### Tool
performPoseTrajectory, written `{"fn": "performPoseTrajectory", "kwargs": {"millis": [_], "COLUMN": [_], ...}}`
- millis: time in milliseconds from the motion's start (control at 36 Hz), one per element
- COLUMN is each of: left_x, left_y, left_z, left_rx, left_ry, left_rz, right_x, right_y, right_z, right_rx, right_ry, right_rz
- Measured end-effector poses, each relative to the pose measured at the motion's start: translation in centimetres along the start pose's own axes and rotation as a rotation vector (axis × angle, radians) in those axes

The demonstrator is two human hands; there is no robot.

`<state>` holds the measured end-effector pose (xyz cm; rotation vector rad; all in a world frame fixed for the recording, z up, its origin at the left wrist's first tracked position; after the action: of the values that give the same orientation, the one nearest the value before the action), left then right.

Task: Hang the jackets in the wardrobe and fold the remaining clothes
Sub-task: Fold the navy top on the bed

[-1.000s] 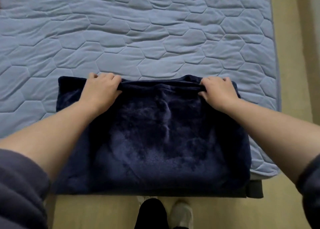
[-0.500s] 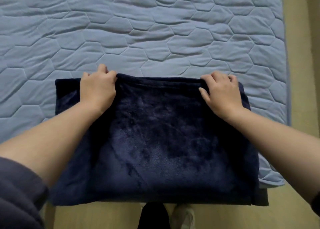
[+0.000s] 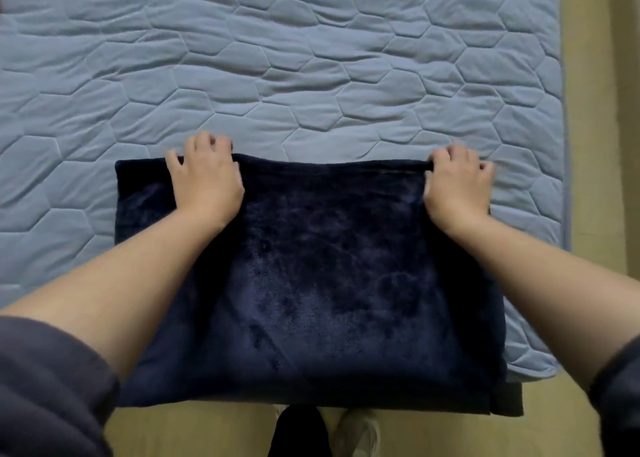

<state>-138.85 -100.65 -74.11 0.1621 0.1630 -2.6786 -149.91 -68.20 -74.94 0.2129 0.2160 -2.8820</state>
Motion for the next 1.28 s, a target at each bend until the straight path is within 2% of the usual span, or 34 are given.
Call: {"fn": "performPoseTrajectory", "kwargs": {"millis": [83, 194, 278, 333, 444, 556, 667, 778, 861, 972, 1028, 1111, 1278], "left_x": [-3.6, -11.5, -15.9, -16.3, -13.3, -9.7, -7.9, -6.9, -7.3, -9.4, -10.4, -11.8, -17.5], "left_y": [-2.0, -6.4, -7.8, -7.1, -6.0, -5.9, -4.9, -0.9, 4.6, 10.4, 11.2, 8.3, -2.5], "left_z": [0.0, 0.5, -1.7, -4.1, -8.8, -11.2, -11.2, -9.5, -7.8, -6.7, -6.0, -3.8, -0.9], "left_rx": [-0.176, -0.287, -0.235, -0.130, 0.046, 0.084, 0.066, 0.088, 0.121, 0.108, 0.069, 0.010, -0.157], "left_ry": [0.012, -0.014, 0.062, 0.121, 0.212, 0.163, 0.132, 0.124, 0.103, 0.166, 0.199, 0.171, 0.168], "left_rz": [0.067, -0.160, -0.316, -0.314, -0.276, -0.280, -0.284, -0.200, -0.046, 0.105, 0.191, 0.181, -0.038], "right_x": [-3.6, -11.0, -15.3, -15.3, -11.9, -8.8, -7.1, -6.0, -5.6, -6.4, -7.2, -8.7, -16.1], "right_y": [3.2, 8.7, 11.6, 12.0, 12.1, 12.5, 12.2, 9.4, 5.6, -1.9, -4.1, -3.0, 7.4], "right_z": [0.3, 1.1, -0.3, -2.4, -6.6, -8.6, -9.0, -8.4, -8.1, -8.0, -7.7, -5.3, 0.0], "right_rx": [0.162, 0.310, 0.264, 0.186, 0.050, 0.002, -0.005, -0.019, -0.042, -0.055, -0.048, -0.003, 0.191], "right_ry": [0.028, 0.032, 0.060, 0.100, 0.159, 0.115, 0.092, 0.093, 0.108, 0.186, 0.243, 0.228, 0.169], "right_rz": [0.017, 0.220, 0.389, 0.425, 0.431, 0.442, 0.465, 0.423, 0.331, 0.014, -0.078, -0.049, 0.245]}}
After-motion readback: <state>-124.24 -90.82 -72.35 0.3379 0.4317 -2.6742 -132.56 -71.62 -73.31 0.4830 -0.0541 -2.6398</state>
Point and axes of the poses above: each hand's wrist, its own x-axis towards the middle knuckle, its own z-axis out of the back of the hand, y = z × x, the point moved 9 cm from there along x, towards the middle knuckle, and after that the axes turned 4 degrees about -x, right-handed, at the moved point
